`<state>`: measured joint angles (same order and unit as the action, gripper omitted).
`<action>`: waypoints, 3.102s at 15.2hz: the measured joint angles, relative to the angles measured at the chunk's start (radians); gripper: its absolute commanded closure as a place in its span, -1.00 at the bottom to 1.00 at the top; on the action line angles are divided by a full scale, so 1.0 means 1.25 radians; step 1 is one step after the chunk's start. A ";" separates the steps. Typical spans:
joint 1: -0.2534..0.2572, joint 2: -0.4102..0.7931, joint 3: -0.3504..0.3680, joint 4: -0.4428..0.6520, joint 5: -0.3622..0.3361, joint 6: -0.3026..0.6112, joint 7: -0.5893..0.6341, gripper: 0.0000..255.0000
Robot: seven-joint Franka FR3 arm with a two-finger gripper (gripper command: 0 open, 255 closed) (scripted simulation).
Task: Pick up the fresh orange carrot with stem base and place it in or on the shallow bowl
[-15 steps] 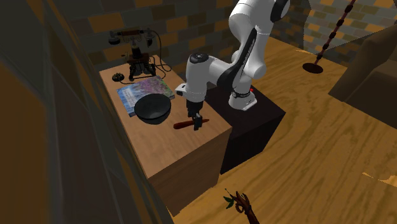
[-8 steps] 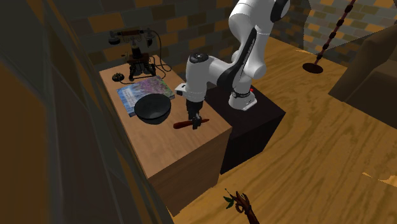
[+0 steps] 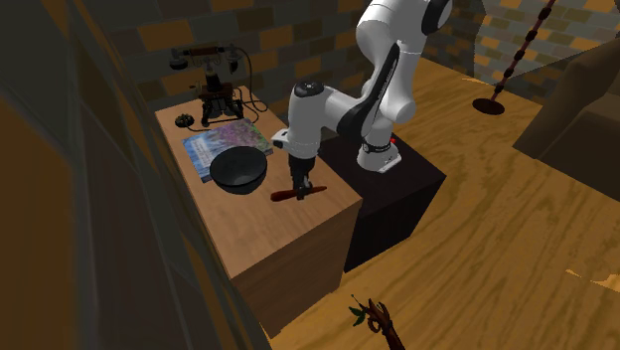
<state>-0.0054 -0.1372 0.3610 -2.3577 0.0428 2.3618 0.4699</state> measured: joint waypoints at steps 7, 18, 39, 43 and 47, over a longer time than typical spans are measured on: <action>0.006 -0.033 -0.004 0.013 0.019 -0.054 -0.014 1.00; 0.007 -0.083 -0.014 0.090 0.032 -0.179 -0.025 1.00; -0.024 -0.041 -0.058 0.305 0.012 -0.357 -0.078 1.00; -0.051 0.043 -0.087 0.390 -0.009 -0.362 -0.126 1.00; -0.072 0.132 -0.107 0.489 -0.026 -0.374 -0.164 1.00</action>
<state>-0.0956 0.0282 0.2267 -1.7466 0.0100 1.8941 0.2650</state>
